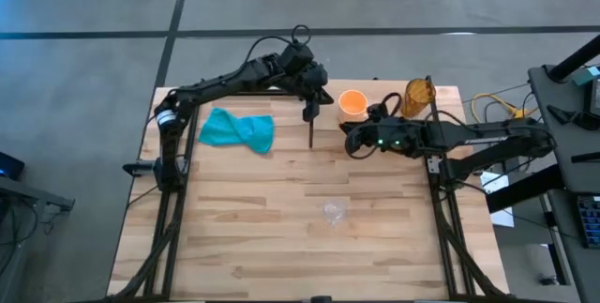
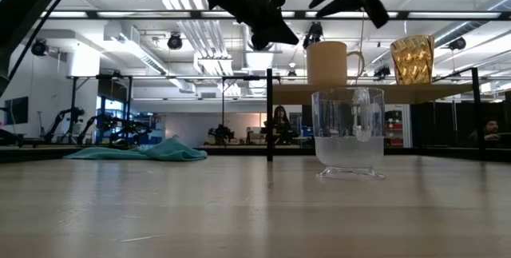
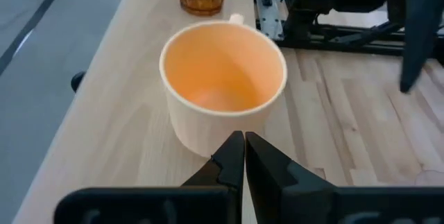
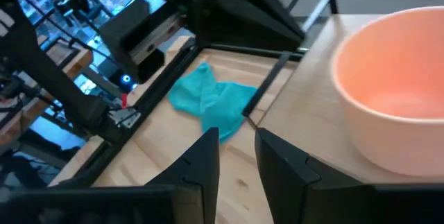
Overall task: Stack small to large cups/mugs on shelf
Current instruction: Put the yellow mug on the shelf
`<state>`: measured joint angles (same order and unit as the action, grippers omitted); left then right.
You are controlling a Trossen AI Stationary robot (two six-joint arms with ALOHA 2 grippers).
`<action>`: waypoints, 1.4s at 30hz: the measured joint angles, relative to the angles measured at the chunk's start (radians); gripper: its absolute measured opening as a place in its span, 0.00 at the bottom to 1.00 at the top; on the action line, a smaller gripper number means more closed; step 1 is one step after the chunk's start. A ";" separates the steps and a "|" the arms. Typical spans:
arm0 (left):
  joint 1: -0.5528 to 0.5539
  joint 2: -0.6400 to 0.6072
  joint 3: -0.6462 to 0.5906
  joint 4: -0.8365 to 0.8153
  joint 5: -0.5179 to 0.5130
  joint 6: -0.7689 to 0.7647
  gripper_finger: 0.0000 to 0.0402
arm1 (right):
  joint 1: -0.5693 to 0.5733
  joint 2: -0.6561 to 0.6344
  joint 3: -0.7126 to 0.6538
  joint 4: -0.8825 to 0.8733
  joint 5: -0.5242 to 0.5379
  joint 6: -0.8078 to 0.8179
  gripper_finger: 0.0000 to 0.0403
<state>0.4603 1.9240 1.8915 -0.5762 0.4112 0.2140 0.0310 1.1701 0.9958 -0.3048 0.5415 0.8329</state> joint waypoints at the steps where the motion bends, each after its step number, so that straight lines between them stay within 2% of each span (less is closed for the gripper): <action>1: 0.000 0.000 -0.006 0.002 0.000 0.000 0.00 | 0.000 0.015 0.000 0.018 0.000 -0.014 0.22; 5: 0.000 0.000 -0.049 0.050 0.000 -0.025 0.00 | 0.000 0.069 0.000 0.086 0.000 -0.056 0.22; 10: 0.009 0.000 -0.089 0.094 -0.001 -0.076 0.00 | 0.000 0.114 0.000 0.087 0.009 -0.074 0.22; 17: 0.011 0.000 -0.121 0.180 -0.001 -0.079 0.00 | -0.002 0.153 -0.001 0.087 0.115 -0.098 0.20; 22: 0.011 0.000 -0.129 0.195 -0.001 -0.080 0.00 | -0.001 0.168 -0.001 0.086 0.123 -0.112 0.20; 31: 0.011 0.000 -0.131 0.286 0.001 -0.130 0.00 | -0.015 0.166 -0.001 0.079 0.229 -0.130 0.20; 42: 0.010 0.035 -0.131 0.332 0.018 -0.184 0.00 | -0.048 0.165 -0.001 0.045 0.246 -0.139 0.20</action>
<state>0.4704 1.9593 1.7603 -0.2438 0.4288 0.0298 -0.0171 1.3346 0.9947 -0.2596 0.7876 0.6941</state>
